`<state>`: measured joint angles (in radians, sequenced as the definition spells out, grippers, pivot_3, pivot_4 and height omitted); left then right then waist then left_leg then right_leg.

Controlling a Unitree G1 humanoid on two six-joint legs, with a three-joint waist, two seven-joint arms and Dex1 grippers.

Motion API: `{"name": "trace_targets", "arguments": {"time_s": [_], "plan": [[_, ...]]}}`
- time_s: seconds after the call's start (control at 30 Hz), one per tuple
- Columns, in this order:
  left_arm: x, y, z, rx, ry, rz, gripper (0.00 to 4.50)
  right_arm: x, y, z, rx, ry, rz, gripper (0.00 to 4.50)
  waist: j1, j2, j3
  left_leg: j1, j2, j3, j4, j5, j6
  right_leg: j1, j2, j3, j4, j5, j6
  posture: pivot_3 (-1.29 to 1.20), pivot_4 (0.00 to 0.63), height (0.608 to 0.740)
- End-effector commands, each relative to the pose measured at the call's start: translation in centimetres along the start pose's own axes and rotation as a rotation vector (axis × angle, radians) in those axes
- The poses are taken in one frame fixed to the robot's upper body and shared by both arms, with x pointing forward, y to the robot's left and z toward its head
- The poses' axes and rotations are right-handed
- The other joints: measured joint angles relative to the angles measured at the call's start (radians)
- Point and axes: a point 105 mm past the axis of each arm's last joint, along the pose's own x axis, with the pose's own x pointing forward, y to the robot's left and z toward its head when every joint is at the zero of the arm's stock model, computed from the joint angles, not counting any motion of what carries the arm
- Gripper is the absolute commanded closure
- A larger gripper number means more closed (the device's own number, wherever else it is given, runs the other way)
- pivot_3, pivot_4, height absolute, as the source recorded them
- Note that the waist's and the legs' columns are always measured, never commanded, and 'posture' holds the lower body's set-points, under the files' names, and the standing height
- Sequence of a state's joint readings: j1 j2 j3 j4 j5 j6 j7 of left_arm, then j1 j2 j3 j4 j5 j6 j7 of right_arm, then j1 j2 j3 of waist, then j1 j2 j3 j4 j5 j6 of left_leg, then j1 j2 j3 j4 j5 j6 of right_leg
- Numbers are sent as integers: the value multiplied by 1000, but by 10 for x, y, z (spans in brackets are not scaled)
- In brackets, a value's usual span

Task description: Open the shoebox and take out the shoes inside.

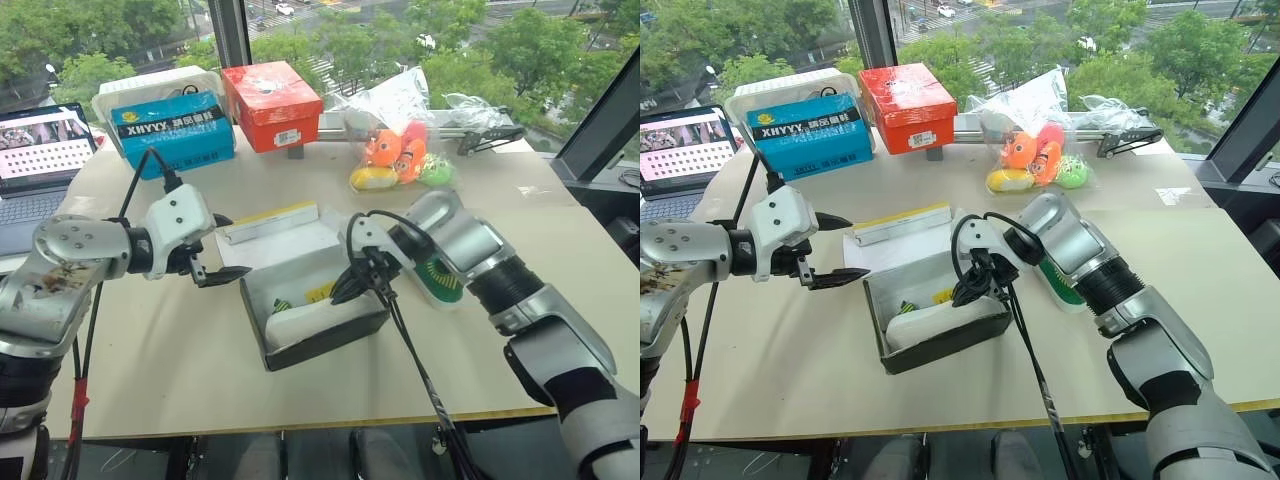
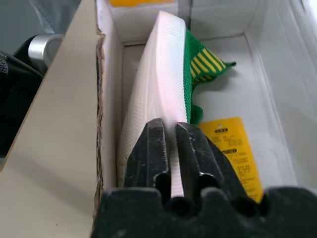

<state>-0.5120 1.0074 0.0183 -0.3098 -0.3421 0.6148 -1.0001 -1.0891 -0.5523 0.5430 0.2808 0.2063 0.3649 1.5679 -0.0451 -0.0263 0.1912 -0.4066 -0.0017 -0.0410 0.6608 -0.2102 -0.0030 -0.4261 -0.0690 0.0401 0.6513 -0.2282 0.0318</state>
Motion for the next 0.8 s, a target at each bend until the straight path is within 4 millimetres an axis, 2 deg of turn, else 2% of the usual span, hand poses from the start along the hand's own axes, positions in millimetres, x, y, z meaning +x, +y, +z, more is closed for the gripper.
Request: {"name": "trace_targets", "arguments": {"time_s": [0.03, 0.17, 0.3, 0.47, 0.7, 0.8], "plan": [[-3, 7, 11, 46, -25, 27, 0, -22, -1, 43, -118, -79, -29, 4281, 0, 0, 0, 0, 0, 0, 0, 0, 0, 0, 0, 0, 0, 0, 0, 0, 150, 740], [-2, 7, 12, 50, -28, 25, 0, -33, -6, 66, -156, -137, -85, 4281, 1, 0, 0, 0, 0, 0, 0, 0, 0, 0, 0, 0, 0, 0, 0, 0, 150, 740], [-1, 7, 12, 54, -31, 22, 0, -37, -10, 74, -179, -163, -131, 4281, 2, 0, 0, 0, 0, 0, 0, 0, 0, 0, 0, 0, 0, 0, 0, 0, 150, 740], [0, 7, 13, 56, -34, 16, 0, -36, -14, 67, -182, -141, -173, 4281, 1, 0, 0, 0, 0, 0, 0, 0, 0, 0, 0, 0, 0, 0, 0, 0, 150, 740], [2, 7, 13, 57, -34, 7, 0, -43, 12, 59, -83, -121, -61, 4281, 5, 0, 0, -1, 0, 0, 0, 0, 0, 0, -1, 0, 0, 0, 0, 0, 150, 740], [5, 6, 14, 60, -38, 0, 0, -33, 19, 50, -51, -85, -46, 3561, 4, 0, 0, 0, 0, 0, 0, 0, 0, 0, 0, 0, 0, 0, 0, 0, 150, 740]]}}
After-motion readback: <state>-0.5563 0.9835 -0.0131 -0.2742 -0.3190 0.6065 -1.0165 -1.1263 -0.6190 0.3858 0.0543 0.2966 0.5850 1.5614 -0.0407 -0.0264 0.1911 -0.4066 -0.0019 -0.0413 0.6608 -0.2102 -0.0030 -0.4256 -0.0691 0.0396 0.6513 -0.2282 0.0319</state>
